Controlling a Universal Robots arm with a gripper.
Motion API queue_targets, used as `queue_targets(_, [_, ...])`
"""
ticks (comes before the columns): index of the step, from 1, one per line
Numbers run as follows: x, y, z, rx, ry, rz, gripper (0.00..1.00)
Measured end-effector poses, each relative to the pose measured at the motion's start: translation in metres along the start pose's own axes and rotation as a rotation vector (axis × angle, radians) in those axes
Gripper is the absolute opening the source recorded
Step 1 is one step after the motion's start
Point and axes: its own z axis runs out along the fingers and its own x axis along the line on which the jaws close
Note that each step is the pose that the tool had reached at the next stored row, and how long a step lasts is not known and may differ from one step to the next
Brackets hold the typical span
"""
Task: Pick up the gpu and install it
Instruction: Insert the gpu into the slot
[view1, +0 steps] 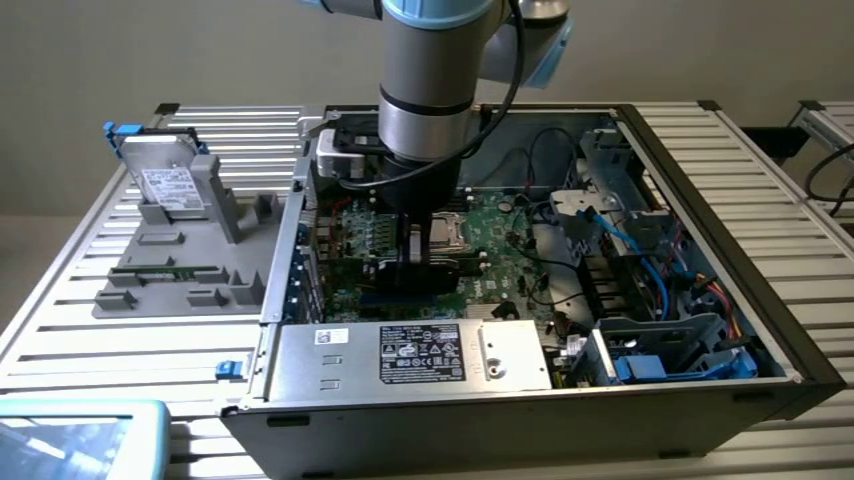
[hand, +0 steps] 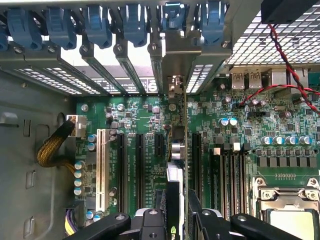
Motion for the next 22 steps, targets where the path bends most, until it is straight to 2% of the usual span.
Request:
queue_targets(6, [0.0004, 0.0, 0.0003, -0.0001, 0.0002, 0.0, 0.28])
queue_targets(10, [0.0004, 0.0, 0.0004, 0.0036, -0.0001, 0.0, 0.28])
queue_targets(22, [0.001, 0.0004, 0.0004, 0.0039, -0.0007, -0.009, 0.28])
